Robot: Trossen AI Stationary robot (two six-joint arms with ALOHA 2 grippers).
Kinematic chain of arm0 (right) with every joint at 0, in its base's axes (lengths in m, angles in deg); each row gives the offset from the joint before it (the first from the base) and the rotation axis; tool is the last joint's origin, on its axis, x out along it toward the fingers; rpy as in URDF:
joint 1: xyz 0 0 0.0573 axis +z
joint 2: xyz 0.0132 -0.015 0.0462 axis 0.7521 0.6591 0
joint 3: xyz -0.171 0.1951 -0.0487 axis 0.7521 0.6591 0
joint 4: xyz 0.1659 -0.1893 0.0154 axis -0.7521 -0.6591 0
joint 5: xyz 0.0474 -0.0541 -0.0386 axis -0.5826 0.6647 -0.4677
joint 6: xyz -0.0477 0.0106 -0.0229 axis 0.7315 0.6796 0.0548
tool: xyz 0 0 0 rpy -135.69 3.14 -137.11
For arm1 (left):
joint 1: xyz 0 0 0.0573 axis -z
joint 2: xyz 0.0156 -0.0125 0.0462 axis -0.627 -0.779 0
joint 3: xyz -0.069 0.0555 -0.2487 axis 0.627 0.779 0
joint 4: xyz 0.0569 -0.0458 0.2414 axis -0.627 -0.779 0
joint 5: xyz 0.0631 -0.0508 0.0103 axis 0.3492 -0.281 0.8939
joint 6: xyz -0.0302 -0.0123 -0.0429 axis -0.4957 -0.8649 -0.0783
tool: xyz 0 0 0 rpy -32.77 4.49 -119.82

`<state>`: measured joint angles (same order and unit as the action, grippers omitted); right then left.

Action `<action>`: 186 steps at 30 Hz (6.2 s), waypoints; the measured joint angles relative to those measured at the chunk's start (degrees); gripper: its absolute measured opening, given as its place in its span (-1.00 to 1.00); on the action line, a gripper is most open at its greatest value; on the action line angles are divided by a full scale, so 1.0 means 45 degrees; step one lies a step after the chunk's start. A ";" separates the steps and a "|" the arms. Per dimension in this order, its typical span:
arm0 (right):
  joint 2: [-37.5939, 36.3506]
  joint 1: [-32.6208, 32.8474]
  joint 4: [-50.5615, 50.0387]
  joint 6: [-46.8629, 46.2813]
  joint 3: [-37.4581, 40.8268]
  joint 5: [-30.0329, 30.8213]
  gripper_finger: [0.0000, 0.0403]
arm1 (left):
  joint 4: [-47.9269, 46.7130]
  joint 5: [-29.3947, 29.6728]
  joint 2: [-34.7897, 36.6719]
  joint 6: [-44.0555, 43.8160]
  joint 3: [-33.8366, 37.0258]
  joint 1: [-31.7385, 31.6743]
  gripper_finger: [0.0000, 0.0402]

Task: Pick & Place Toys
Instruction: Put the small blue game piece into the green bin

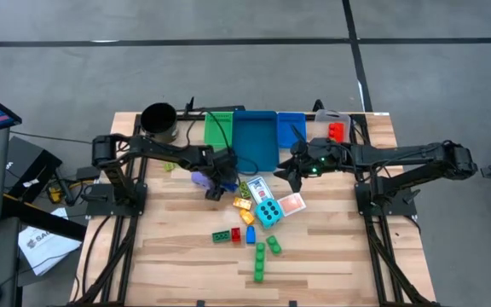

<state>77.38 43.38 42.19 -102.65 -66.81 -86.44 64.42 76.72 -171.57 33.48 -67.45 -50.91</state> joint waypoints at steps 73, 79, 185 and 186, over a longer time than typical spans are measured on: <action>-0.3412 -0.0979 0.0773 0.1647 0.0005 0.1163 -0.11 | 0.2142 -0.0629 0.5490 -0.3915 0.0043 0.0044 -0.35; -0.3705 -0.1579 0.1164 0.2096 0.0003 0.1326 -0.11 | 0.4154 0.0437 0.6183 -0.5323 0.0038 0.0024 -0.35; -0.3322 -0.1647 0.0759 0.1970 0.0005 0.1345 -0.11 | 0.3003 0.1009 0.2801 -0.6863 0.0019 -0.6824 -0.25; -0.3322 -0.1647 0.0762 0.1967 0.0005 0.1345 -0.11 | 0.2998 0.1073 0.2801 -0.6863 0.0019 -0.6824 -0.23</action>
<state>62.43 35.97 45.61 -93.80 -66.78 -80.38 77.91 81.55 -158.97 2.60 -67.37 -81.61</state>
